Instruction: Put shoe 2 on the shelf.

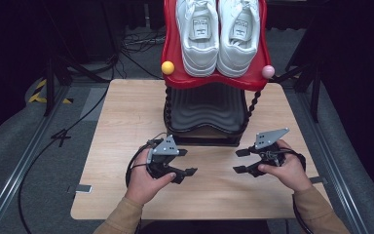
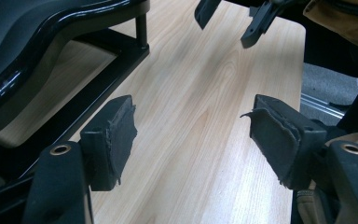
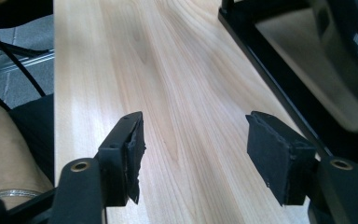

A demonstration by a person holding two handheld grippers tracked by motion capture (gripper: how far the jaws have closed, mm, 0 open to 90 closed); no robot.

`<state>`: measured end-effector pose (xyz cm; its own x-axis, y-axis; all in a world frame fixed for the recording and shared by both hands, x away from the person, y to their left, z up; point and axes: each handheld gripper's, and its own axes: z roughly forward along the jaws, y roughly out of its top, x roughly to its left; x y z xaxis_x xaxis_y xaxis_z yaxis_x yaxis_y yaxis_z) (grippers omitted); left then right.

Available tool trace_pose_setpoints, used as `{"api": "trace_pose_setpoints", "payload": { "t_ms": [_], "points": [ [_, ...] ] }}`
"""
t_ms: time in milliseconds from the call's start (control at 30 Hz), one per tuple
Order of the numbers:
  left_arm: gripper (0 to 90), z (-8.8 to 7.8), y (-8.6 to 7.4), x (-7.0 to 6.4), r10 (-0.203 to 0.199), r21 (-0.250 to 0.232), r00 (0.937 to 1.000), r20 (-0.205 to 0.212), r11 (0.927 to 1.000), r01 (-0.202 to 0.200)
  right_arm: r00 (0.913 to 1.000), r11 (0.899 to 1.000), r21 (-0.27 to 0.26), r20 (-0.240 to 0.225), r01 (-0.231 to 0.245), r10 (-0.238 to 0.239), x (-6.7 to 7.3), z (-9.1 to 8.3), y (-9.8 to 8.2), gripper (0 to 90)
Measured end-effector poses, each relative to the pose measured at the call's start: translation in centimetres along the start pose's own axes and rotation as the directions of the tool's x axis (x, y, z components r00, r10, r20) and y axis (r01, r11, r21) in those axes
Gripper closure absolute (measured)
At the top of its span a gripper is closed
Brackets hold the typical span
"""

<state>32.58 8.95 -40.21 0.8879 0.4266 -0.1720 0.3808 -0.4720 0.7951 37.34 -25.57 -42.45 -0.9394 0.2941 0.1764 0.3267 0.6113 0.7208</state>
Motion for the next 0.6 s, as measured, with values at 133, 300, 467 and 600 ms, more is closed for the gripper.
{"api": "trace_pose_setpoints", "payload": {
  "t_ms": [133,300,467,600],
  "points": [
    [31.5,0.1,0.0,0.1,-0.001,0.004,1.0000,0.003,1.0000,0.001,0.9995,0.998,0.062,-0.022,-0.019,0.021,-0.2,1.5,-1.1,37.0],
    [31.4,0.2,0.0,0.1,0.001,0.011,1.0000,0.005,0.9999,-0.001,0.9989,0.990,0.134,-0.029,-0.034,0.038,-0.3,2.5,-2.1,36.0],
    [31.3,0.4,0.1,0.2,0.006,0.015,0.9999,0.012,0.9999,-0.006,0.9993,0.985,0.171,-0.019,-0.029,0.033,-0.1,3.2,-2.6,35.1],
    [31.2,0.6,0.0,0.4,-0.009,0.027,1.0000,0.003,0.9996,0.009,0.9995,0.991,0.130,-0.009,-0.030,0.032,-0.1,3.1,-2.7,34.5]
  ]
}}
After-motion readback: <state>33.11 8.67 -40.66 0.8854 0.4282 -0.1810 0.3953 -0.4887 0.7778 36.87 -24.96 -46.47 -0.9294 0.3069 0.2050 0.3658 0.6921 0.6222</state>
